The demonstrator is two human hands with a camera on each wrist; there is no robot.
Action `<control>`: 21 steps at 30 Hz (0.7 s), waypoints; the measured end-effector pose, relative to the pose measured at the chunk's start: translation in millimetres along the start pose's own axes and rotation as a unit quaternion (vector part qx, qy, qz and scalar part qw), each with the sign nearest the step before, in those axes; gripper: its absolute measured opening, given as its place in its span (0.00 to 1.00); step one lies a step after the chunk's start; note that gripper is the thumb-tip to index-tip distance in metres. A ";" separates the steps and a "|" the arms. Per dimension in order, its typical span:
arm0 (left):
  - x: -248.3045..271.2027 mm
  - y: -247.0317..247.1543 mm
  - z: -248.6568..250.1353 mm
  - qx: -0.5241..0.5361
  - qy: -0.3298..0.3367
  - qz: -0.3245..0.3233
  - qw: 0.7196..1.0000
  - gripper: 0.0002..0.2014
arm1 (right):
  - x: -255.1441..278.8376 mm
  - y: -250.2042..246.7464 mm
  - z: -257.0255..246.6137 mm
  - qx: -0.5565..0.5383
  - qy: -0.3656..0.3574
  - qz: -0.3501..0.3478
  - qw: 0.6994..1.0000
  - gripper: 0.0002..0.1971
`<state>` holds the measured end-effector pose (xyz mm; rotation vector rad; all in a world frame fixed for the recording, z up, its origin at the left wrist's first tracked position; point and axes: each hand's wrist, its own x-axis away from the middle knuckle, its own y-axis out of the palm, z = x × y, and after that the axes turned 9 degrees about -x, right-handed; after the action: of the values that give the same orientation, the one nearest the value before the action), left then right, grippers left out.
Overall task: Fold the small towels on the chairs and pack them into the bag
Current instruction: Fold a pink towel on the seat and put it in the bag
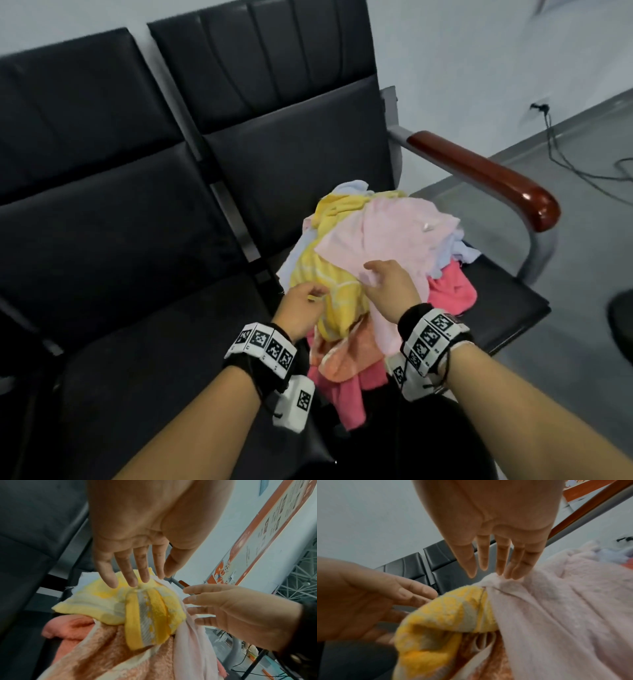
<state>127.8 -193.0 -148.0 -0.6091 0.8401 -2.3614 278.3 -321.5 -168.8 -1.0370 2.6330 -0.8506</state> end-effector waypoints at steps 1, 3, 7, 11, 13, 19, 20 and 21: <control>-6.1 4.5 -0.9 0.005 -0.002 0.000 1.000 0.11 | -7.2 3.6 5.3 0.021 0.000 -0.011 1.000 0.23; -14.6 10.9 -4.1 0.020 -0.009 0.000 1.000 0.13 | -17.8 10.6 14.1 0.032 0.000 -0.009 0.999 0.24; -15.6 15.0 -10.8 0.048 -0.039 -0.017 0.998 0.13 | -25.4 11.2 22.4 0.020 0.012 0.021 0.999 0.14; -5.5 9.5 -8.2 0.078 -0.034 -0.010 0.996 0.11 | -15.1 3.5 4.5 -0.035 -0.010 0.052 0.998 0.03; 4.9 0.5 -3.2 0.095 -0.020 0.011 0.995 0.09 | -3.4 1.6 -19.7 -0.107 -0.050 0.061 0.991 0.04; 53.1 -50.5 6.6 0.214 -0.016 0.068 0.974 0.09 | 35.9 16.2 -105.9 -0.176 -0.137 -0.070 0.972 0.06; 62.5 -58.4 2.4 0.214 -0.014 0.076 0.974 0.09 | 39.7 20.7 -113.1 -0.160 -0.144 -0.056 0.975 0.06; 71.6 -65.6 -3.0 0.212 -0.013 0.083 0.974 0.08 | 42.6 23.9 -116.6 -0.153 -0.142 -0.035 0.977 0.06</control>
<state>50.2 -194.3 -89.6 -0.3734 0.3376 -2.2743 190.6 -284.3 -85.6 -1.2257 2.5392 -0.2825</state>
